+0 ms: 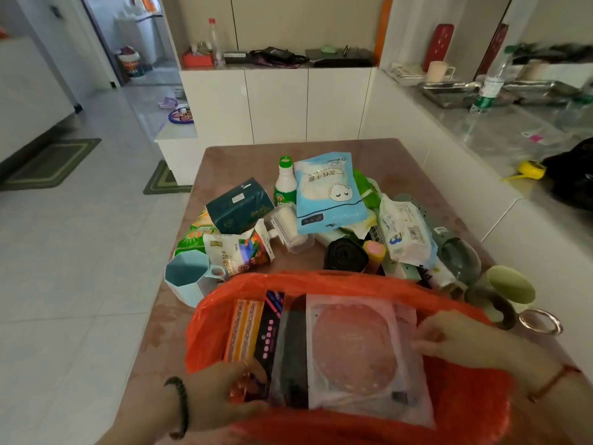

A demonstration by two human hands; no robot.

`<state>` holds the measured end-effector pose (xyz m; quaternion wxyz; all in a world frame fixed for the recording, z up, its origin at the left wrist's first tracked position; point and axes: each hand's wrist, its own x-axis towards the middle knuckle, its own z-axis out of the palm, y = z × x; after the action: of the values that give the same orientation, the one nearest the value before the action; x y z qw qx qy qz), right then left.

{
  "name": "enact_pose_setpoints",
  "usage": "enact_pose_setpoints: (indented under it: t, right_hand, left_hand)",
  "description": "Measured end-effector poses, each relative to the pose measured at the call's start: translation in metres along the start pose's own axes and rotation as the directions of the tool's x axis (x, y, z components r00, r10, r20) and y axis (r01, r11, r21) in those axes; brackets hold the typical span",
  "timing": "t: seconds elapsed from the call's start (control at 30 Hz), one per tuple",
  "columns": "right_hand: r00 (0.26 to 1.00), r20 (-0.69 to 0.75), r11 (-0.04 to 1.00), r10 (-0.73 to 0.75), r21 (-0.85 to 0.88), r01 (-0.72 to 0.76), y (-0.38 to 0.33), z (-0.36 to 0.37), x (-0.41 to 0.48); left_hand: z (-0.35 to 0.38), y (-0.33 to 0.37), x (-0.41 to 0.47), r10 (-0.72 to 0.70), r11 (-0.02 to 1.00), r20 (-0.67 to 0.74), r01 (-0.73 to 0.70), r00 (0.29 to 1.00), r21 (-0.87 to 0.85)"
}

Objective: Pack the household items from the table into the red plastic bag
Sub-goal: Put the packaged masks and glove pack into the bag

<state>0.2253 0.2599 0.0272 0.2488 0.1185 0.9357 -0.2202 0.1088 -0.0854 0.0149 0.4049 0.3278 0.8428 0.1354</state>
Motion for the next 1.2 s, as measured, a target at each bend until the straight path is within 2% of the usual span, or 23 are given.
enact_pose_setpoints:
  t: [0.03, 0.1, 0.17, 0.2, 0.27, 0.33, 0.43, 0.5, 0.57, 0.7, 0.8, 0.87, 0.93, 1.07, 1.13, 1.17, 1.2]
  right_hand:
    - [0.994, -0.102, 0.995, -0.050, 0.086, 0.059, -0.011, -0.017, 0.002]
    - [0.943, -0.328, 0.911, -0.052, 0.371, 0.179, -0.030, -0.046, 0.024]
    - [0.891, -0.443, 0.751, 0.097, 0.620, 0.226, -0.043, -0.069, 0.067]
    - [0.876, -0.451, 0.692, 0.174, 0.689, 0.217, -0.048, -0.077, 0.091]
    - [0.854, -0.441, 0.652, 0.277, 0.739, 0.171, -0.057, -0.090, 0.135]
    - [0.838, -0.421, 0.623, 0.347, 0.771, 0.130, -0.059, -0.096, 0.174]
    - [0.852, -0.367, 0.590, 0.372, 0.803, 0.089, -0.055, -0.099, 0.222]
    - [0.854, -0.344, 0.590, 0.390, 0.805, 0.055, -0.052, -0.100, 0.240]
    - [0.840, -0.386, 0.615, 0.382, 0.784, 0.081, -0.054, -0.104, 0.247]
    - [0.793, -0.555, 0.641, 0.252, 0.710, 0.293, -0.069, -0.118, 0.222]
    - [0.767, -0.631, 0.537, 0.121, 0.691, 0.484, -0.075, -0.121, 0.173]
    - [0.761, -0.647, 0.432, 0.056, 0.702, 0.566, -0.075, -0.111, 0.133]
    - [0.800, -0.600, 0.430, 0.021, 0.728, 0.534, -0.068, -0.088, 0.097]
    - [0.932, -0.364, 0.468, -0.002, 0.823, 0.322, -0.052, -0.047, 0.045]
    - [0.959, -0.283, 0.354, 0.032, 0.900, 0.254, -0.045, -0.037, 0.032]
    - [0.962, -0.255, 0.261, 0.102, 0.940, 0.221, -0.042, -0.034, 0.027]
    - [0.945, -0.253, 0.232, 0.207, 0.951, 0.204, -0.037, -0.030, 0.023]
  left_hand:
    - [-0.012, 0.008, 0.002, 0.048, 0.989, -0.045, -0.054, 0.998, -0.141]
    - [-0.037, 0.023, 0.021, 0.134, 0.910, -0.282, -0.231, 0.950, -0.344]
    - [-0.061, 0.035, 0.051, 0.122, 0.802, -0.511, -0.388, 0.851, -0.454]
    - [-0.073, 0.043, 0.066, 0.063, 0.740, -0.568, -0.421, 0.820, -0.525]
    - [-0.091, 0.056, 0.098, -0.094, 0.580, -0.591, -0.439, 0.801, -0.686]
    - [-0.101, 0.065, 0.124, -0.207, 0.425, -0.535, -0.418, 0.819, -0.803]
    - [-0.107, 0.071, 0.149, -0.273, 0.282, -0.464, -0.391, 0.843, -0.876]
    - [-0.109, 0.071, 0.160, -0.289, 0.244, -0.441, -0.380, 0.850, -0.892]
    - [-0.110, 0.069, 0.168, -0.305, 0.204, -0.425, -0.377, 0.852, -0.903]
    - [-0.116, 0.069, 0.174, -0.357, 0.154, -0.439, -0.411, 0.825, -0.898]
    - [-0.118, 0.072, 0.173, -0.358, 0.122, -0.446, -0.432, 0.821, -0.893]
    - [-0.115, 0.077, 0.166, -0.283, 0.077, -0.446, -0.443, 0.849, -0.893]
    - [-0.106, 0.082, 0.154, -0.197, 0.034, -0.462, -0.465, 0.865, -0.885]
    - [-0.066, 0.096, 0.129, -0.159, 0.122, -0.472, -0.457, 0.867, -0.881]
    - [-0.041, 0.103, 0.117, -0.123, 0.136, -0.408, -0.392, 0.905, -0.910]
    - [-0.030, 0.105, 0.110, -0.105, 0.122, -0.358, -0.346, 0.928, -0.930]
    - [-0.021, 0.104, 0.102, -0.084, 0.112, -0.304, -0.294, 0.949, -0.949]
